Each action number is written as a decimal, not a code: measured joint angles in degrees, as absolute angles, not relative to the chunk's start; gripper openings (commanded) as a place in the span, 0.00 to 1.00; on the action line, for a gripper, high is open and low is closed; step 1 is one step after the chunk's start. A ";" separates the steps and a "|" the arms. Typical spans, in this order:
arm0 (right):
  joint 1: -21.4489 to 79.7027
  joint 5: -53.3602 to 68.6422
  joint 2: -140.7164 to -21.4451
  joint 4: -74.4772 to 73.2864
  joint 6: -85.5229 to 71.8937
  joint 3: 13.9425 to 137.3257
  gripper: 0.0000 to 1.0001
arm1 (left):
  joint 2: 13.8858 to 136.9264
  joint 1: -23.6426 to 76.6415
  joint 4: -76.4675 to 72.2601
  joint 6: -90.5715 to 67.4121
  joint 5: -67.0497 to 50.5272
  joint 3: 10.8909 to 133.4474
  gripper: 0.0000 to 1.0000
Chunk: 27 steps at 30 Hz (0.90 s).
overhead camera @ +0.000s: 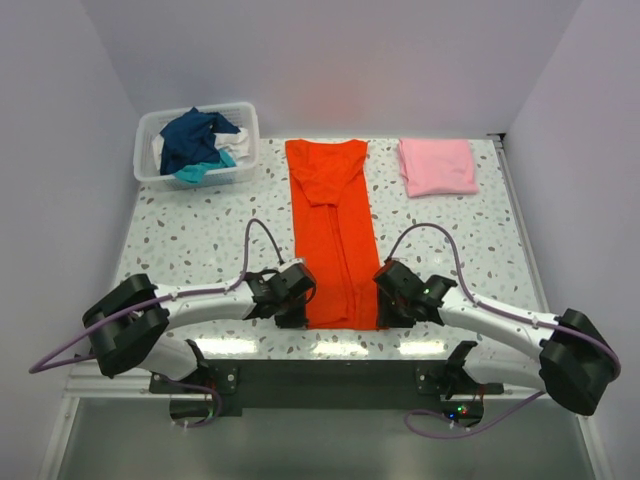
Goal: Fold and stack the t-shirts
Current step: Fold the tshirt
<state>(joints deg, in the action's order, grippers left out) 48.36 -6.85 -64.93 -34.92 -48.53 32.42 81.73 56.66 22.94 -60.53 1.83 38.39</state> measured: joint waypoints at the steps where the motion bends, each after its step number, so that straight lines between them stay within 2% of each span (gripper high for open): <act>1: 48.36 -6.63 -65.14 -34.85 -48.34 32.42 0.38 | 81.73 56.66 22.94 -60.53 1.83 38.37 0.00; 10: 48.34 -6.15 -65.98 -34.46 -47.29 32.25 0.36 | 80.44 56.66 22.52 -60.73 1.83 37.19 0.00; 15: 48.34 -4.67 -66.08 -32.71 -47.27 30.48 0.26 | 80.12 56.73 22.31 -60.97 1.74 36.84 0.00; 18: 48.31 -4.03 -66.04 -32.01 -47.18 30.13 0.15 | 79.99 57.12 22.24 -61.17 1.76 36.71 0.00; 19: 48.31 -3.60 -66.04 -31.66 -47.00 29.95 0.09 | 79.90 57.34 22.24 -61.52 1.78 36.60 0.00; 22: 48.29 -2.72 -65.65 -31.00 -46.94 29.43 0.00 | 79.53 58.24 22.57 -62.43 2.24 36.38 0.00; 27: 48.53 0.16 -61.56 -29.56 -47.86 26.44 0.00 | 77.84 60.93 24.21 -64.23 3.66 35.51 0.00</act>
